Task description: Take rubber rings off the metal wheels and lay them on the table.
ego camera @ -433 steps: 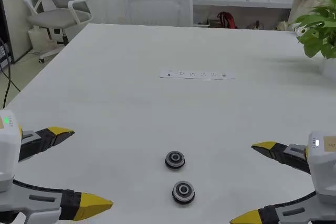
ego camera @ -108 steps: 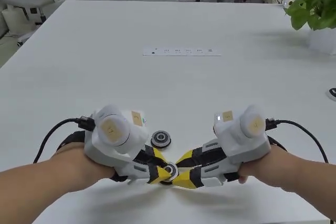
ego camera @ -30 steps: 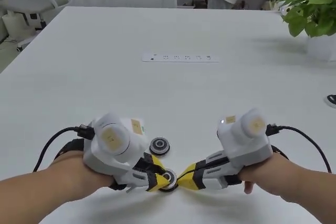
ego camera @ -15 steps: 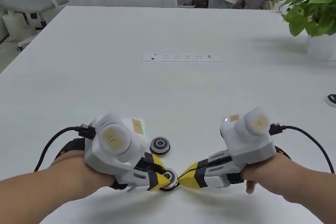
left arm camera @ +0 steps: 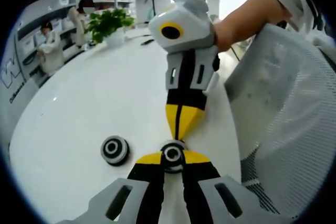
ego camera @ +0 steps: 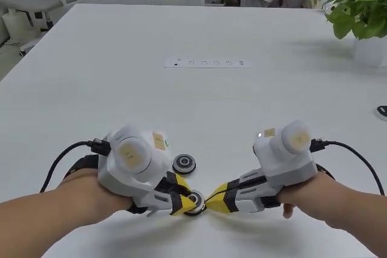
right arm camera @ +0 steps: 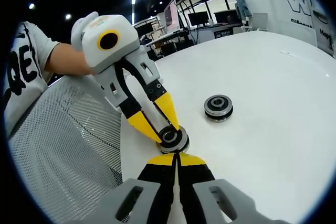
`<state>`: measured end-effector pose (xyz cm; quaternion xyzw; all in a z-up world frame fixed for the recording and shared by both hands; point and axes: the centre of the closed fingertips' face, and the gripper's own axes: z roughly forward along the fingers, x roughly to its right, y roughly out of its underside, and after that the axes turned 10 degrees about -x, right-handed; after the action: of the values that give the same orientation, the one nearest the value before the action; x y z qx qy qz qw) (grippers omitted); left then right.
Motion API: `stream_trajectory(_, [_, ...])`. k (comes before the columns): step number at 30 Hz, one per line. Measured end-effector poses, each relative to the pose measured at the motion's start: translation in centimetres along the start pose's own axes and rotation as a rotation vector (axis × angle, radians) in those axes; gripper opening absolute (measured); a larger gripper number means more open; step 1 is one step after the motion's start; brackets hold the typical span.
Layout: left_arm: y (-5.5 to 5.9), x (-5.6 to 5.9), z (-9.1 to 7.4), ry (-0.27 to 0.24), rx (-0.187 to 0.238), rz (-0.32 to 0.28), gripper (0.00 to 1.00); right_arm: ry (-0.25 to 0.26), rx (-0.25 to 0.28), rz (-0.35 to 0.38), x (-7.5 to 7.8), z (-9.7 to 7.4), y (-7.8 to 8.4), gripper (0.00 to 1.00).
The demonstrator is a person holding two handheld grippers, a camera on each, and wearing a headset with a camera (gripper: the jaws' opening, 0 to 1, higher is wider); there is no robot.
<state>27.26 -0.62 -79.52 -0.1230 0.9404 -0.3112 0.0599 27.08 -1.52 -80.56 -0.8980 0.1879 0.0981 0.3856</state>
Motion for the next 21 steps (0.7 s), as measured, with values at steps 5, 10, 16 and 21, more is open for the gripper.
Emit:
stream_trajectory(5, [0.01, 0.02, -0.01, -0.001, 0.0, -0.001, 0.12, -0.006, 0.009, 0.012, 0.02, -0.05, -0.01, 0.0])
stream_trajectory(10, [0.0, 0.06, -0.03, -0.003, 0.0, -0.001, 0.12, 0.015, -0.009, -0.032, -0.02, 0.06, -0.02, 0.0])
stream_trajectory(16, [-0.01, 0.08, -0.03, -0.005, 0.001, 0.0, 0.12, -0.006, 0.016, 0.022, 0.25, -0.14, 0.03, 0.0])
stream_trajectory(21, [-0.04, 0.06, -0.02, -0.006, 0.003, -0.002, 0.12, 0.022, -0.006, -0.033, 0.28, 0.05, 0.08, 0.0])
